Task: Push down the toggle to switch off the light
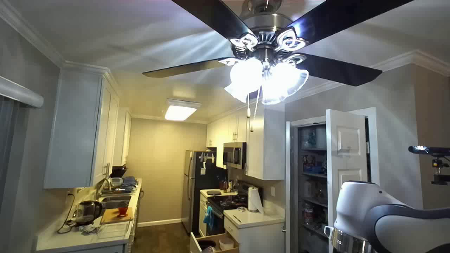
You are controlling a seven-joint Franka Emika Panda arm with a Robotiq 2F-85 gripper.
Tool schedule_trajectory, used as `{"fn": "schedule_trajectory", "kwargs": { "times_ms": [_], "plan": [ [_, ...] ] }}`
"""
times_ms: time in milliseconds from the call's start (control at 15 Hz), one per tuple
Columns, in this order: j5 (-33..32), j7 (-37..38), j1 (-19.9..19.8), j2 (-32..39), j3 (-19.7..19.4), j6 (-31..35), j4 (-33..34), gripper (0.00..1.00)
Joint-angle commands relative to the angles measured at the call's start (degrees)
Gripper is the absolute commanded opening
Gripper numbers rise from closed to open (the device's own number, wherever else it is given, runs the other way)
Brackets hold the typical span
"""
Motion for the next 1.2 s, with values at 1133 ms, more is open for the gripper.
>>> {"fn": "schedule_trajectory", "kwargs": {
  "times_ms": [1133],
  "plan": [
    [1.8, 0.0, 5.2, 2.2, 5.5, 6.5, 2.8, 1.0]
  ]
}}
